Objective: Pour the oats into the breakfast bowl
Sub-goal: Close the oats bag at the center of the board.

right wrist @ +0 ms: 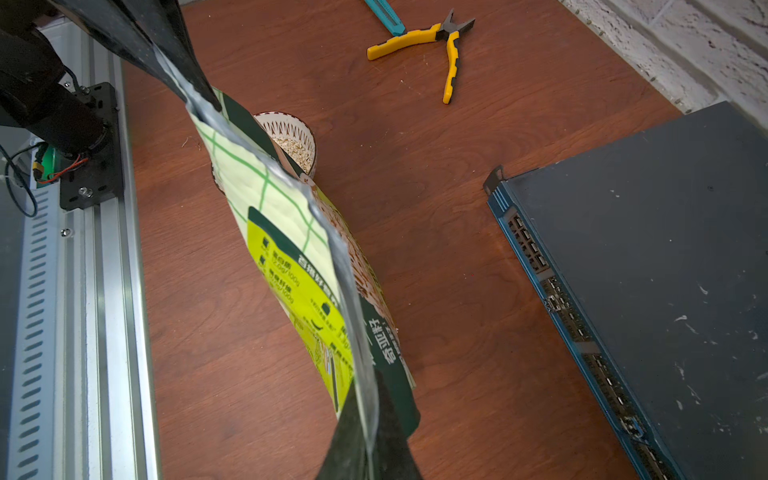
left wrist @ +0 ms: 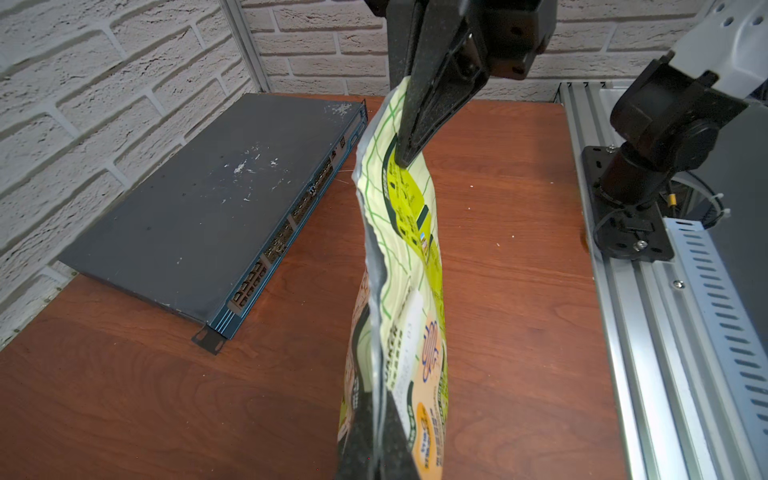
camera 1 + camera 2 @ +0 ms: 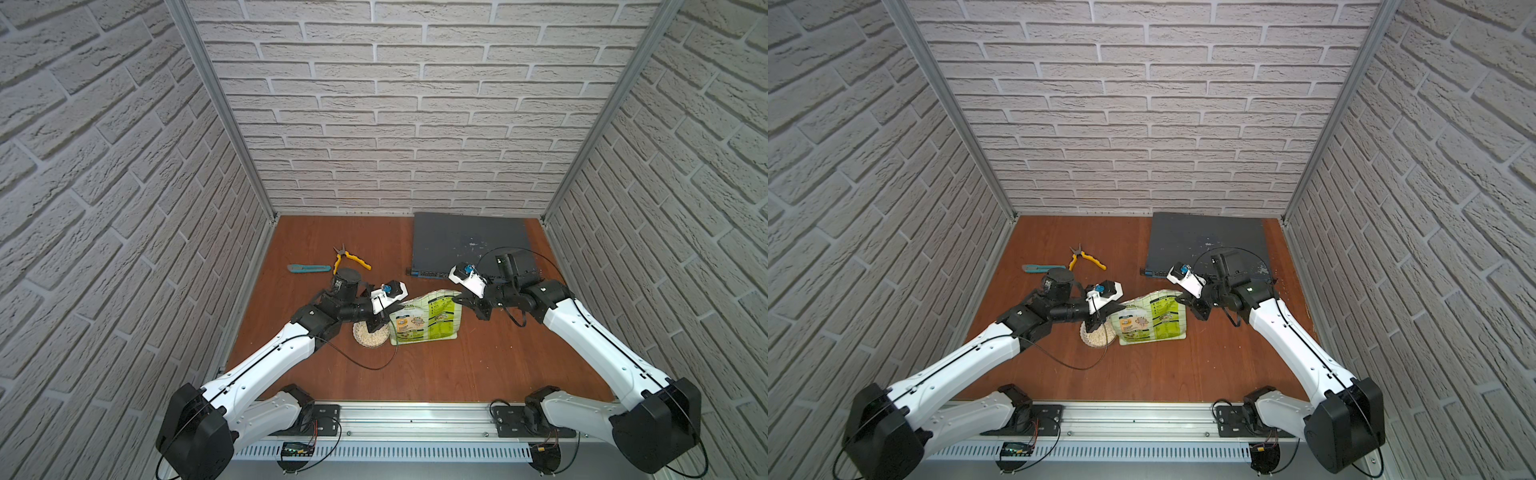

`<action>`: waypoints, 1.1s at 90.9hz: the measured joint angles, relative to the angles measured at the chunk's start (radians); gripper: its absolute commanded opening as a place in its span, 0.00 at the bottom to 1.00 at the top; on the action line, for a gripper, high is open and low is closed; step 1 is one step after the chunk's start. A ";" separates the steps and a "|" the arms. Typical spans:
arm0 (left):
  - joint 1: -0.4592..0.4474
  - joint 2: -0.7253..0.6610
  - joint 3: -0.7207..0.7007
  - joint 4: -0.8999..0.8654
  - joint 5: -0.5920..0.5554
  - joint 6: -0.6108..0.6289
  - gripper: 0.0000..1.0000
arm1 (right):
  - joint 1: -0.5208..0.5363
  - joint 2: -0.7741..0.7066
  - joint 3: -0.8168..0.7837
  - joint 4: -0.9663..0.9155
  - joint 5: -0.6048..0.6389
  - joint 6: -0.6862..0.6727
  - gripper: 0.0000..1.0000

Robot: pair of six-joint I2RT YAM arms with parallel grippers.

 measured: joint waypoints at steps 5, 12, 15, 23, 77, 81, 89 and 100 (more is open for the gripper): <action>0.004 0.008 0.011 -0.016 -0.001 0.006 0.00 | 0.000 0.018 0.023 -0.016 0.002 -0.014 0.25; 0.007 0.015 0.025 -0.030 -0.002 0.013 0.00 | 0.005 0.040 0.054 -0.033 0.002 -0.025 0.30; 0.008 0.018 0.029 -0.034 -0.002 0.016 0.00 | 0.008 0.049 0.064 -0.037 0.002 -0.029 0.31; 0.009 0.021 0.030 -0.034 -0.002 0.024 0.00 | 0.020 0.072 0.082 -0.050 0.004 -0.042 0.35; 0.012 0.020 0.030 -0.031 -0.013 0.031 0.00 | 0.136 0.138 0.199 -0.164 0.070 -0.130 0.28; 0.012 0.020 0.030 -0.031 -0.013 0.032 0.00 | 0.146 0.146 0.213 -0.168 0.076 -0.134 0.24; 0.012 0.020 0.030 -0.031 -0.013 0.032 0.00 | 0.164 0.178 0.248 -0.176 0.091 -0.148 0.06; 0.013 0.020 0.030 -0.031 -0.017 0.032 0.00 | 0.178 0.215 0.290 -0.211 0.115 -0.164 0.04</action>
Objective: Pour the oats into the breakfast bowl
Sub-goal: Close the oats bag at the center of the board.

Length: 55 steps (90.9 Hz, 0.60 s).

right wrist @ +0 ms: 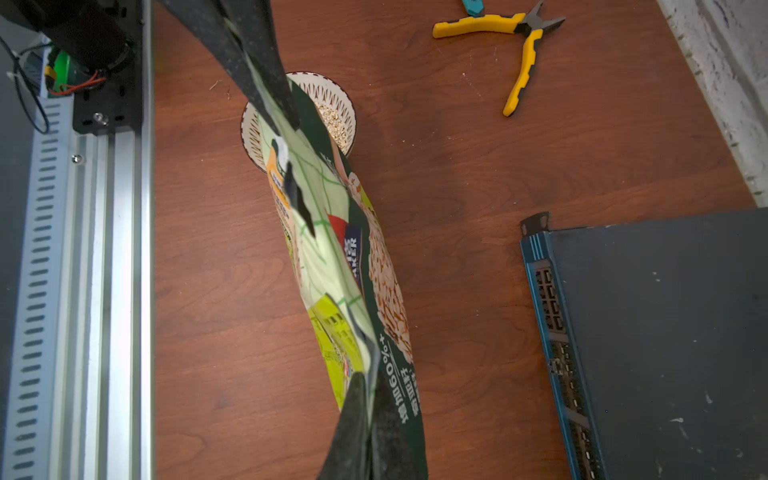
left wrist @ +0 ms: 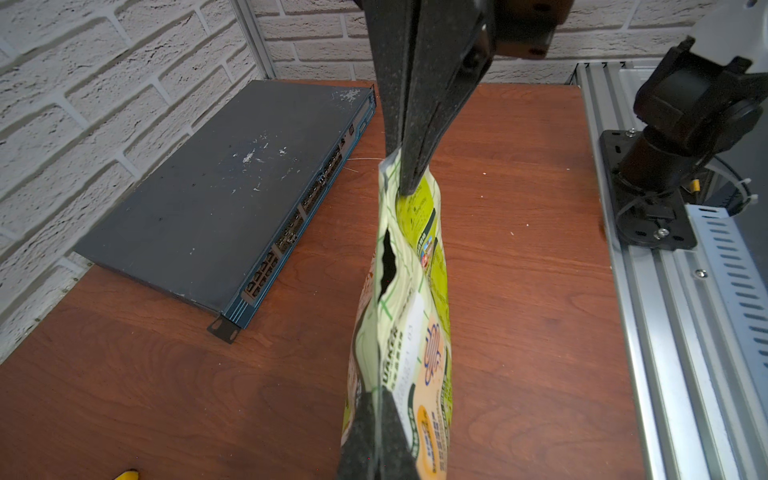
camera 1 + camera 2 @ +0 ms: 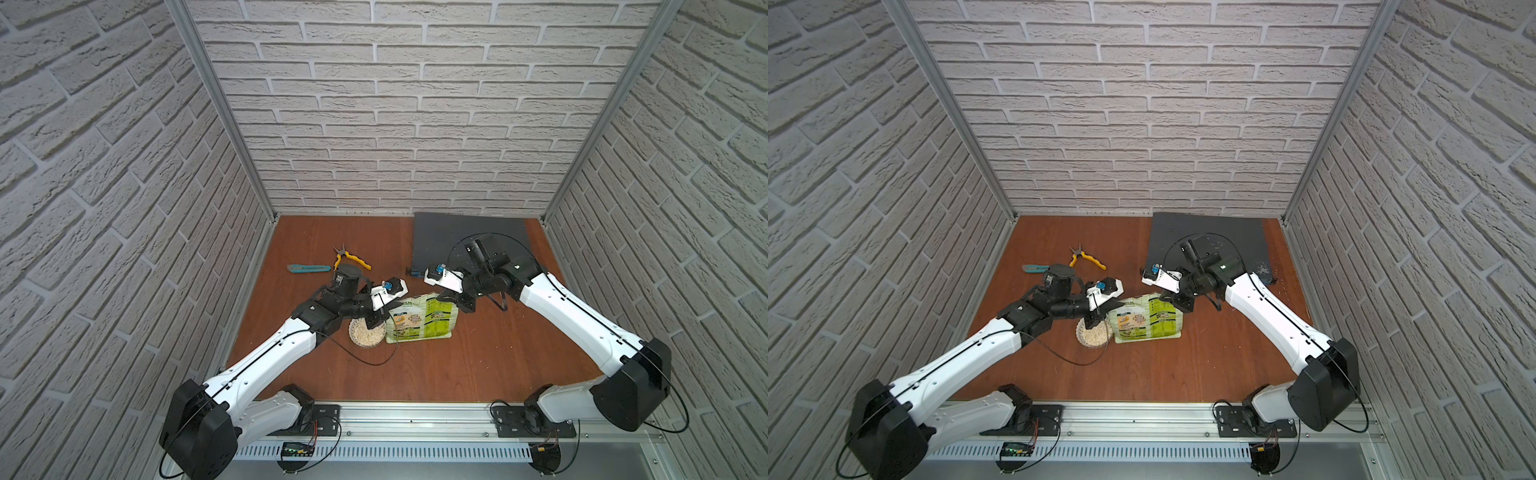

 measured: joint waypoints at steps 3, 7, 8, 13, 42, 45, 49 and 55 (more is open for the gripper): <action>0.000 0.000 0.000 0.000 0.000 0.000 0.00 | 0.003 0.003 0.006 -0.006 0.006 -0.005 0.10; 0.000 -0.001 0.000 0.000 0.000 0.000 0.00 | 0.008 0.004 0.009 -0.011 0.015 -0.010 0.21; 0.000 -0.001 0.000 0.000 -0.001 0.000 0.00 | 0.009 0.004 0.009 -0.013 0.017 -0.010 0.22; 0.000 -0.002 0.000 0.000 0.000 0.000 0.00 | 0.016 0.004 0.010 -0.018 0.026 -0.013 0.27; 0.004 -0.003 -0.003 0.002 -0.006 -0.001 0.00 | 0.059 0.077 0.057 -0.029 0.038 -0.026 0.04; 0.006 -0.005 -0.003 0.002 -0.007 -0.002 0.00 | 0.060 0.079 0.061 -0.032 0.037 -0.026 0.09; 0.007 -0.008 -0.004 0.005 -0.007 -0.004 0.00 | 0.061 0.079 0.064 -0.034 0.036 -0.027 0.21; 0.010 -0.008 -0.009 0.013 -0.007 -0.007 0.00 | 0.066 0.079 0.070 -0.031 0.021 -0.027 0.27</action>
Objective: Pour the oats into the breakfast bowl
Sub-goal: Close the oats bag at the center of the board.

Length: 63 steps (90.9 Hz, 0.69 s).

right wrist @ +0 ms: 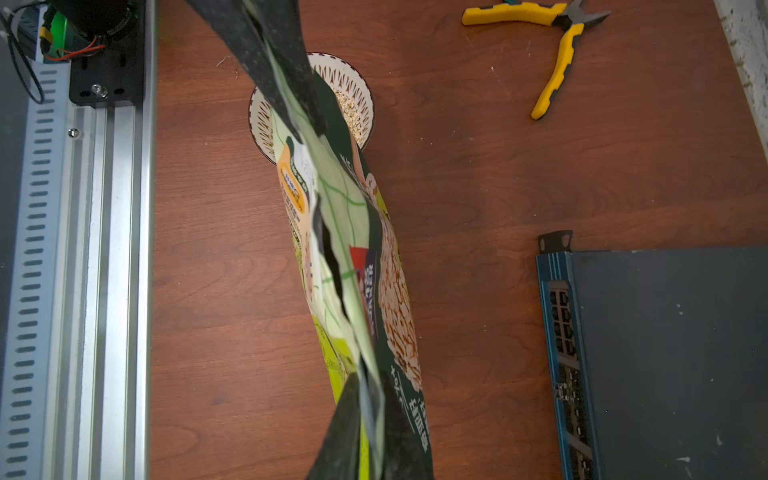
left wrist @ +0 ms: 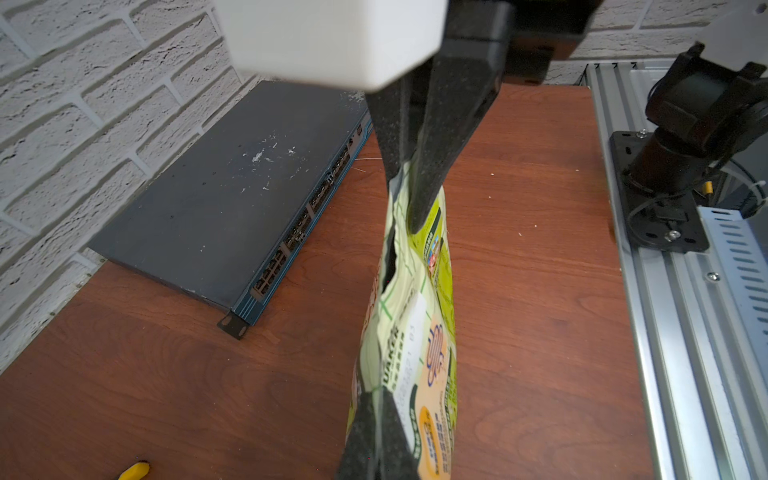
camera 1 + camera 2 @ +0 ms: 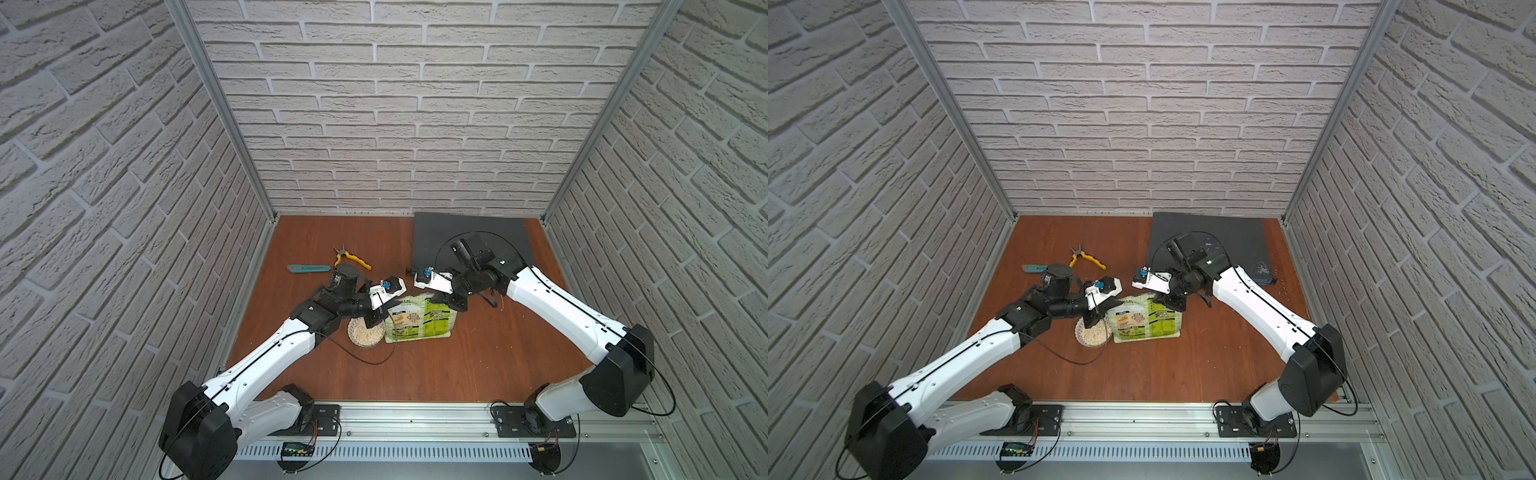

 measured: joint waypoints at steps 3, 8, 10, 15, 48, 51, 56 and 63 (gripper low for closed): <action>0.000 -0.001 -0.003 0.005 0.000 -0.001 0.00 | 0.003 0.000 0.001 0.004 -0.006 -0.003 0.27; 0.001 -0.002 -0.007 0.014 0.000 -0.003 0.00 | 0.011 0.001 0.004 0.008 -0.017 -0.002 0.19; 0.001 -0.002 -0.008 0.016 0.000 -0.005 0.00 | 0.014 0.003 0.005 0.008 -0.019 -0.002 0.13; 0.001 -0.003 -0.010 0.018 0.000 -0.008 0.00 | 0.020 0.011 0.012 0.009 -0.020 -0.008 0.04; 0.015 -0.006 -0.037 0.073 0.008 -0.060 0.00 | 0.052 0.042 0.029 0.040 -0.038 0.002 0.08; 0.015 -0.005 -0.040 0.079 0.010 -0.064 0.00 | 0.055 0.048 0.030 0.045 -0.040 0.002 0.04; 0.016 -0.005 -0.044 0.086 0.009 -0.072 0.00 | 0.057 0.059 0.035 0.042 -0.043 0.006 0.04; 0.018 -0.006 -0.046 0.091 0.009 -0.079 0.00 | 0.057 0.067 0.042 0.045 -0.044 0.010 0.12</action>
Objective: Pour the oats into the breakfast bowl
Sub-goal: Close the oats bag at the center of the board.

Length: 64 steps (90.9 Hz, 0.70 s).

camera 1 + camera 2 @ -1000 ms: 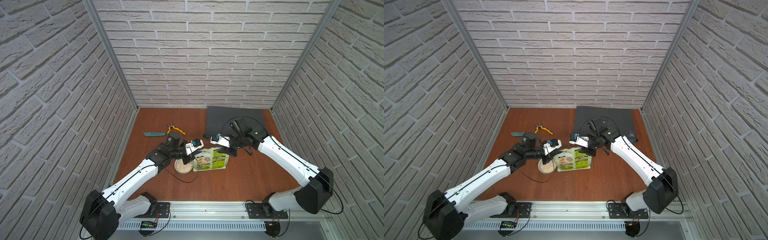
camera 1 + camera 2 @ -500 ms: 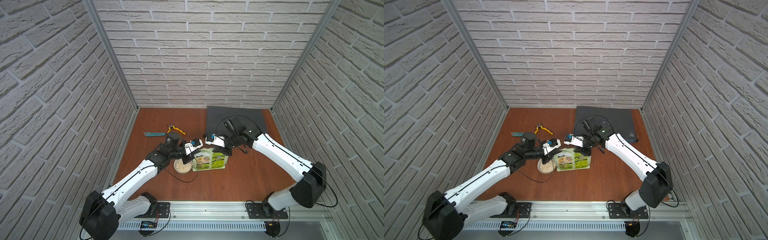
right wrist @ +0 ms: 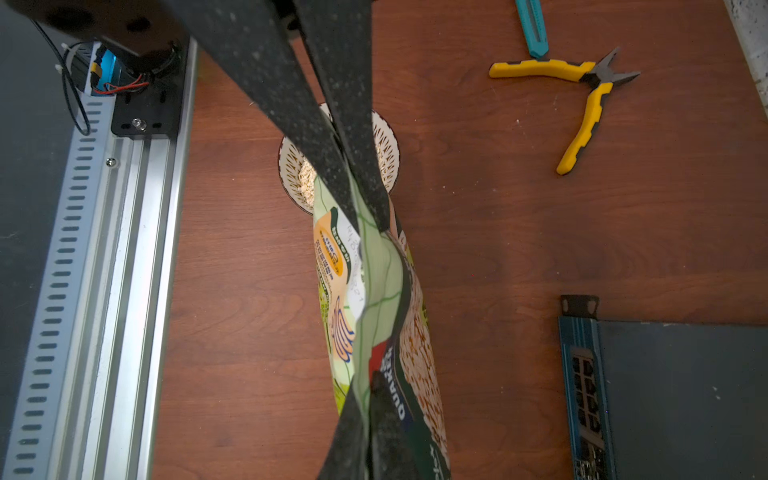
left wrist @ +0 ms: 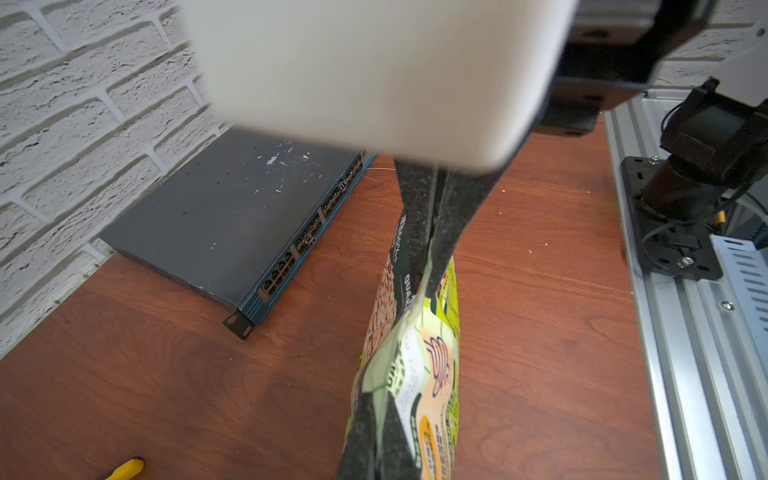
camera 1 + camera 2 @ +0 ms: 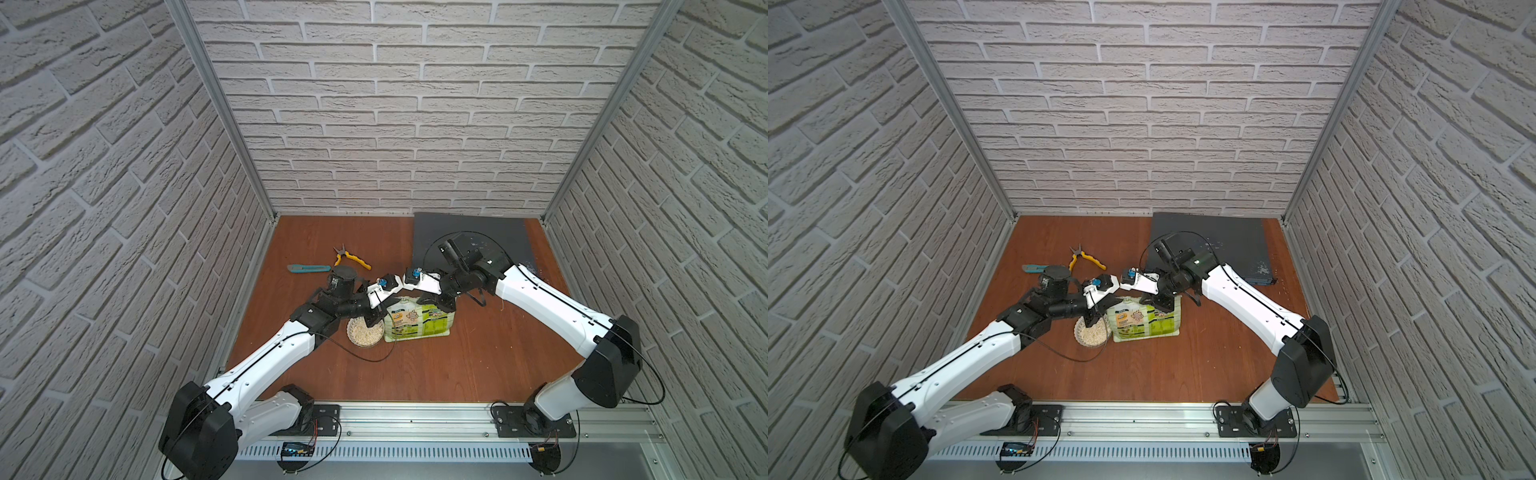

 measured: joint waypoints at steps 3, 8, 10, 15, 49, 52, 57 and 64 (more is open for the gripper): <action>0.000 0.000 0.000 0.000 0.000 -0.002 0.00 | 0.000 0.001 0.000 0.002 -0.001 0.004 0.19; 0.001 0.000 0.000 0.004 0.002 -0.006 0.00 | 0.002 0.002 0.000 0.014 -0.006 0.007 0.22; 0.001 0.000 0.000 0.006 0.002 -0.009 0.00 | 0.003 0.003 0.000 0.017 -0.009 0.009 0.22; 0.001 0.000 -0.002 0.009 0.005 -0.010 0.01 | 0.006 0.003 0.000 0.025 -0.012 0.013 0.06; 0.007 -0.078 -0.071 0.101 -0.011 -0.036 0.27 | 0.008 0.007 0.000 0.036 0.008 0.014 0.04; 0.008 -0.082 -0.079 0.106 -0.013 -0.039 0.25 | 0.008 0.007 0.001 0.036 0.008 0.014 0.04; 0.010 -0.085 -0.091 0.106 -0.017 -0.043 0.20 | 0.008 0.007 0.003 0.036 0.011 0.014 0.04; 0.011 -0.086 -0.103 0.105 -0.023 -0.051 0.10 | 0.008 0.007 0.004 0.035 0.013 0.014 0.08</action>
